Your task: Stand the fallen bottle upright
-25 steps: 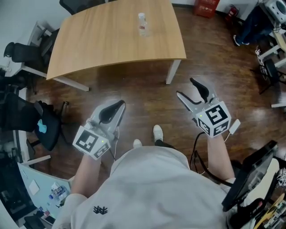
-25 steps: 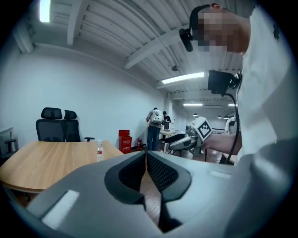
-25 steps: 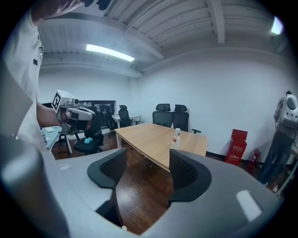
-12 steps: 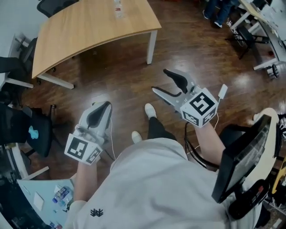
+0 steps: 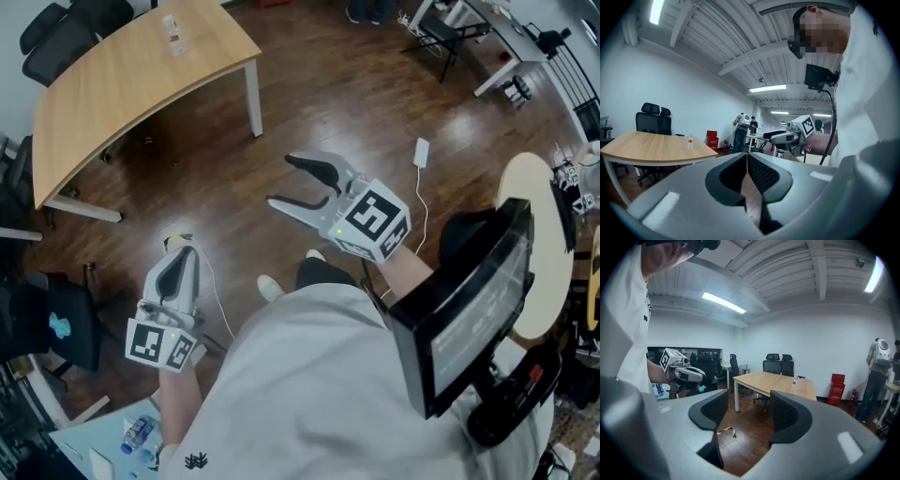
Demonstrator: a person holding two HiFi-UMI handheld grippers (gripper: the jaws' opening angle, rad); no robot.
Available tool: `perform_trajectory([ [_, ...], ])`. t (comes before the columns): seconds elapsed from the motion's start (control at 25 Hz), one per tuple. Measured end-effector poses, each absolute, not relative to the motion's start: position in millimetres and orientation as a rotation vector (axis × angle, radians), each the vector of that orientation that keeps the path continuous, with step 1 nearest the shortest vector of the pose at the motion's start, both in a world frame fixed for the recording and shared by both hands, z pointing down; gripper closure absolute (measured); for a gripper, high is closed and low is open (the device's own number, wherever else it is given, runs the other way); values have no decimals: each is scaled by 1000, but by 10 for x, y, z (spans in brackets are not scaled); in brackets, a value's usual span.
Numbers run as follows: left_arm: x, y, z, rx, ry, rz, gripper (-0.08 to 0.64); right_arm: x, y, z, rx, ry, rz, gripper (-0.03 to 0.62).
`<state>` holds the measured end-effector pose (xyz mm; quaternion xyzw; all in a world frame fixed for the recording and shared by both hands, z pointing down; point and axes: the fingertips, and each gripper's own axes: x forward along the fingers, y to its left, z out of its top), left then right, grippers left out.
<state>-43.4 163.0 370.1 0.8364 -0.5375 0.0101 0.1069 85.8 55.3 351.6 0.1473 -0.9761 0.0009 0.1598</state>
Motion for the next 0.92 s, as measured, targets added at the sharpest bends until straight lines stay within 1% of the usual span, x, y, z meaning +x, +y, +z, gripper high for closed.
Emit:
perform_trajectory([
  [0.32, -84, 1589, 3703, 2476, -1555, 26, 551, 1051, 640, 3464, 382, -2791, -22, 314],
  [0.64, 666, 1397, 3609, 2511, -1499, 42, 551, 1700, 536, 3515, 402, -2781, 11, 324],
  [0.92, 1021, 1262, 3683, 2468, -1532, 60, 551, 2024, 322, 3621, 357, -2785, 17, 330],
])
